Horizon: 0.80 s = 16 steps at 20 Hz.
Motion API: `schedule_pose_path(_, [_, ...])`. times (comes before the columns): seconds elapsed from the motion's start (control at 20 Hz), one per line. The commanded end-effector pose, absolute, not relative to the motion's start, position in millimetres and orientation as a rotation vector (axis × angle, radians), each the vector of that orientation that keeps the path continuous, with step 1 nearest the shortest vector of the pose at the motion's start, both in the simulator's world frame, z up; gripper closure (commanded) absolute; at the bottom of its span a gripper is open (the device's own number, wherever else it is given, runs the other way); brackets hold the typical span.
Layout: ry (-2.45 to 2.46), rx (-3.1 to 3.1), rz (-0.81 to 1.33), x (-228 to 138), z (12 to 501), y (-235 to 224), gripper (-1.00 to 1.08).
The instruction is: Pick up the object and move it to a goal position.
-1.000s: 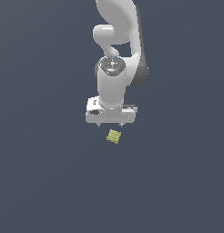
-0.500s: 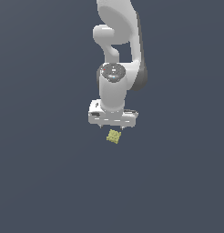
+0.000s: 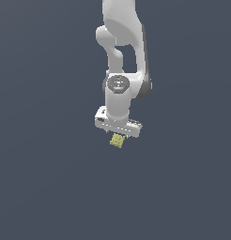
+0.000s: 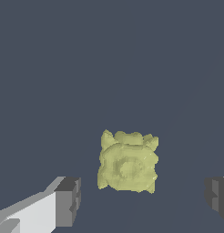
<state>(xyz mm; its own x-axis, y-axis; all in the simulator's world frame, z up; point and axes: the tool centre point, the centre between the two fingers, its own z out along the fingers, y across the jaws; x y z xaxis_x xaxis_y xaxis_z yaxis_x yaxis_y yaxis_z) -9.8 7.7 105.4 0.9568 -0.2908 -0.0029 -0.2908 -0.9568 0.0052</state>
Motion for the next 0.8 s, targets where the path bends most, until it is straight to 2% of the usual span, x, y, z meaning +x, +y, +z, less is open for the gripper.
schedule_pose_path(0.0, [-0.523, 3.095, -0.003, -10.9, 99.2, 8.9, -0.92])
schedule_pose_path(0.75, [-0.594, 3.085, -0.001, -13.2, 77.8, 10.5, -0.92])
